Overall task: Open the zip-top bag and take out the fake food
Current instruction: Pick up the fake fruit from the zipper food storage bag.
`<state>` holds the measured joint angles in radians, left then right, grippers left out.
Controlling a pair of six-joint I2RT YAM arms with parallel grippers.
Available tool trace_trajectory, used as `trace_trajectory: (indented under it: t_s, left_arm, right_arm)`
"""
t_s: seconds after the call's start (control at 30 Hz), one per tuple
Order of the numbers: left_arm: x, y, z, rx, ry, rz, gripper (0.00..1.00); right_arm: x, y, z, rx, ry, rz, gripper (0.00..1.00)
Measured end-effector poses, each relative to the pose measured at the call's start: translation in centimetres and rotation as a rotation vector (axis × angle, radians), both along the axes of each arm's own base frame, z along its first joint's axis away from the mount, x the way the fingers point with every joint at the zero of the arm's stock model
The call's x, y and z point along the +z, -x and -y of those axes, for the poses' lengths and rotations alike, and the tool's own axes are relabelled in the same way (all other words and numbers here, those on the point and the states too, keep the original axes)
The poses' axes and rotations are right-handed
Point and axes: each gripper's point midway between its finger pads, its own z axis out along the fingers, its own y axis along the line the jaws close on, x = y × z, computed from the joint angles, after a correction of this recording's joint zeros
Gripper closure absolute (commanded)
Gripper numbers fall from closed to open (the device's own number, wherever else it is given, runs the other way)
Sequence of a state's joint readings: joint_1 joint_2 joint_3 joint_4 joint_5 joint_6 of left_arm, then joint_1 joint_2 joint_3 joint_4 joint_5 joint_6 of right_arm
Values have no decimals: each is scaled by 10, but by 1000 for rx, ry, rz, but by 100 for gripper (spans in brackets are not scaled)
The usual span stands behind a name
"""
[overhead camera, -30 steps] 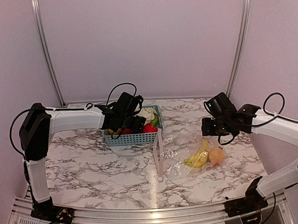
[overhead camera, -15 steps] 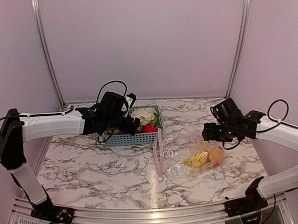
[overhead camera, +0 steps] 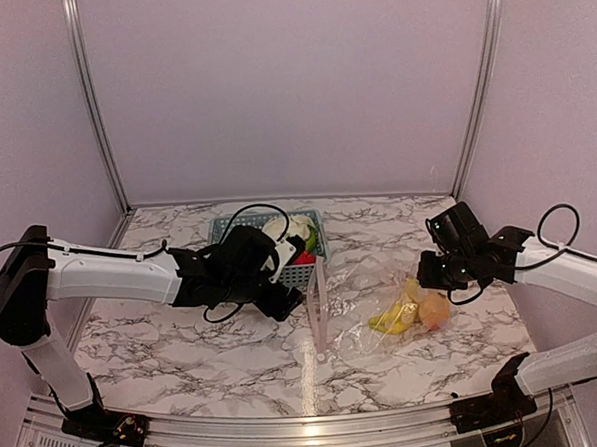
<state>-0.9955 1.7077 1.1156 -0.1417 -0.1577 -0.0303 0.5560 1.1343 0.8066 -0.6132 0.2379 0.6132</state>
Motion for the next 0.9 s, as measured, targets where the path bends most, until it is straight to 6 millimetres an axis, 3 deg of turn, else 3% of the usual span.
trace_trajectory:
  t_s: [0.13, 0.4, 0.9]
  left_arm:
    - [-12, 2, 12, -30, 1, -11, 19]
    - [-49, 12, 34, -96, -13, -55, 21]
    - [-61, 36, 73, -198, 26, -68, 21]
  right_arm:
    - [-10, -3, -2, -11, 7, -27, 85]
    - [-32, -10, -2, -28, 40, -73, 91]
    - [-68, -13, 6, -49, 135, -135, 86]
